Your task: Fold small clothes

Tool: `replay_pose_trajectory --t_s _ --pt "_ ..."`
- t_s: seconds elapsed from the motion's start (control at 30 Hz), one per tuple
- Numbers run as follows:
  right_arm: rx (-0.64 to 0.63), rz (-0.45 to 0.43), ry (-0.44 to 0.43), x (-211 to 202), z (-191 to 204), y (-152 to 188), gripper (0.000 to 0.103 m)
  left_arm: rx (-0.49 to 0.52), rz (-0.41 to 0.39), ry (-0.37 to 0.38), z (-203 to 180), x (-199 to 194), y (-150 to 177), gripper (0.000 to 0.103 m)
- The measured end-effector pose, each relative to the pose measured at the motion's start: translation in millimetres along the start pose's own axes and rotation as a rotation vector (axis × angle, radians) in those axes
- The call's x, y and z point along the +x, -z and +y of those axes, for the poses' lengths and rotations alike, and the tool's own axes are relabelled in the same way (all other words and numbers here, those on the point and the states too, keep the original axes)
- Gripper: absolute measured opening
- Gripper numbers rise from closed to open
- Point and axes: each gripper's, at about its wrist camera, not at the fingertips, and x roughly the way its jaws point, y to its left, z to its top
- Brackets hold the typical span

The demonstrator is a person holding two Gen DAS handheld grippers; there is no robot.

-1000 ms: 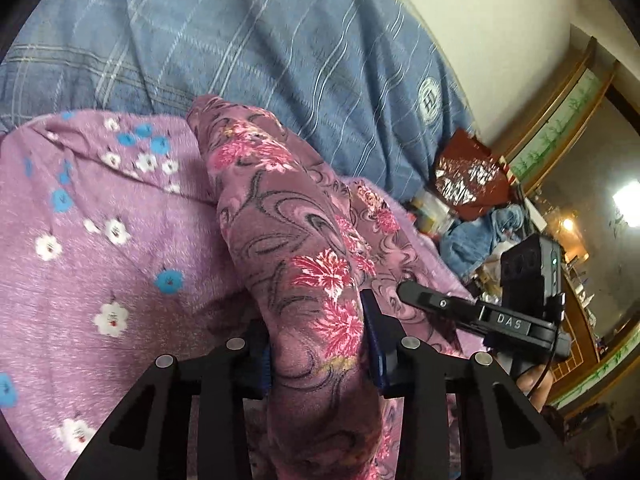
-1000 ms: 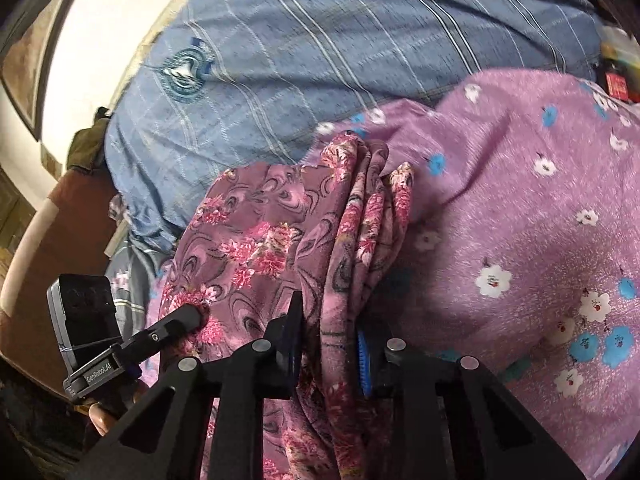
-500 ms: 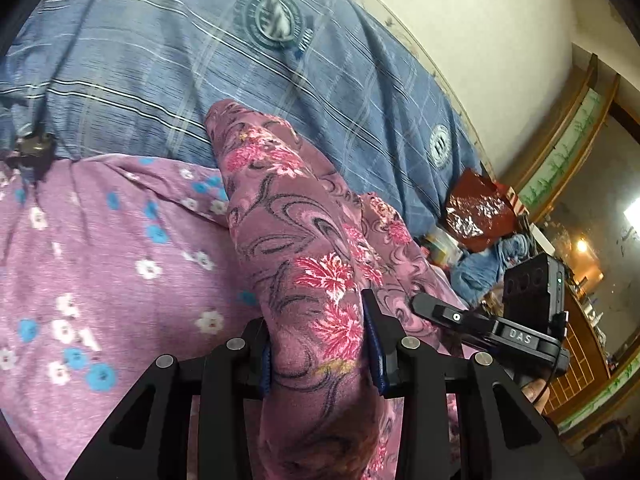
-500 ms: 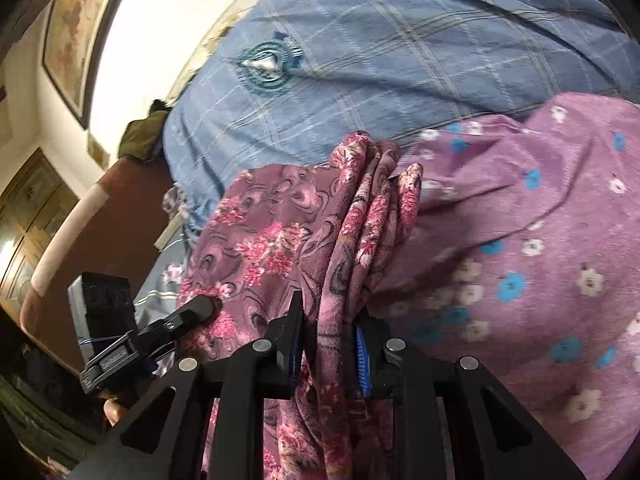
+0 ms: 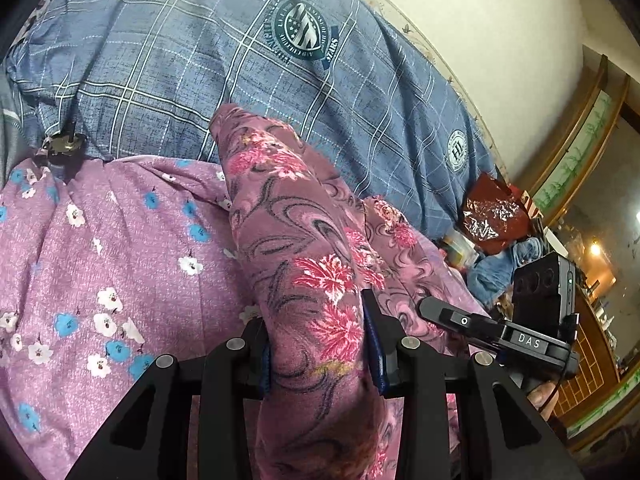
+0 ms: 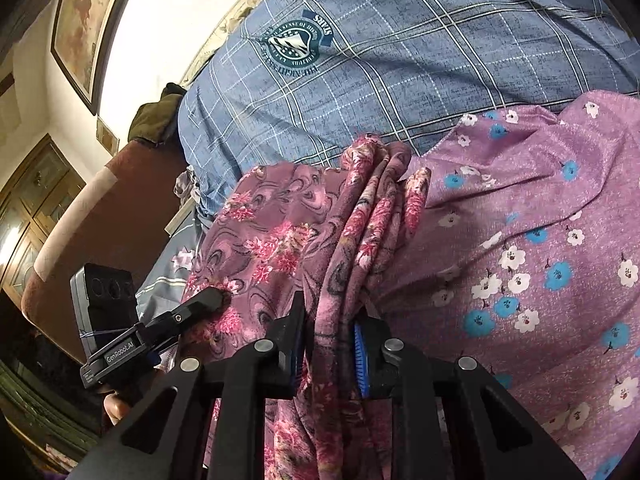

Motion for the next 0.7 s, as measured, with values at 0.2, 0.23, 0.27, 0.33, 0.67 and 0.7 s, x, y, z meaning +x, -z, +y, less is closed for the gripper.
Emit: replay_pose_trajectory --t_s 0.2,0.23,0.27,0.33,0.67,0.7 --pt "0.007 0.021 0.019 5.5 -0.5 1.2 0.020 -0.008 0.017 -0.022 -1.7 7.7 -4.0 0.034" --pt "0.008 0.027 0.025 7.1 -1.0 1.7 0.020 -0.010 0.022 -0.027 -2.2 10.5 -5.9 0.034" --pt "0.009 0.033 0.030 8.5 -1.6 1.8 0.020 -0.011 0.027 -0.033 -2.6 12.1 -6.9 0.034" --pt "0.013 0.045 0.039 11.2 -3.4 3.4 0.020 -0.011 0.039 -0.047 -3.1 15.1 -6.8 0.034" --pt "0.020 0.110 0.090 28.9 -9.5 11.5 0.019 -0.029 0.089 -0.115 -1.8 31.0 -3.6 0.034" --pt "0.021 0.116 0.093 30.8 -10.5 11.8 0.019 -0.031 0.096 -0.124 -1.1 32.7 -3.9 0.034"
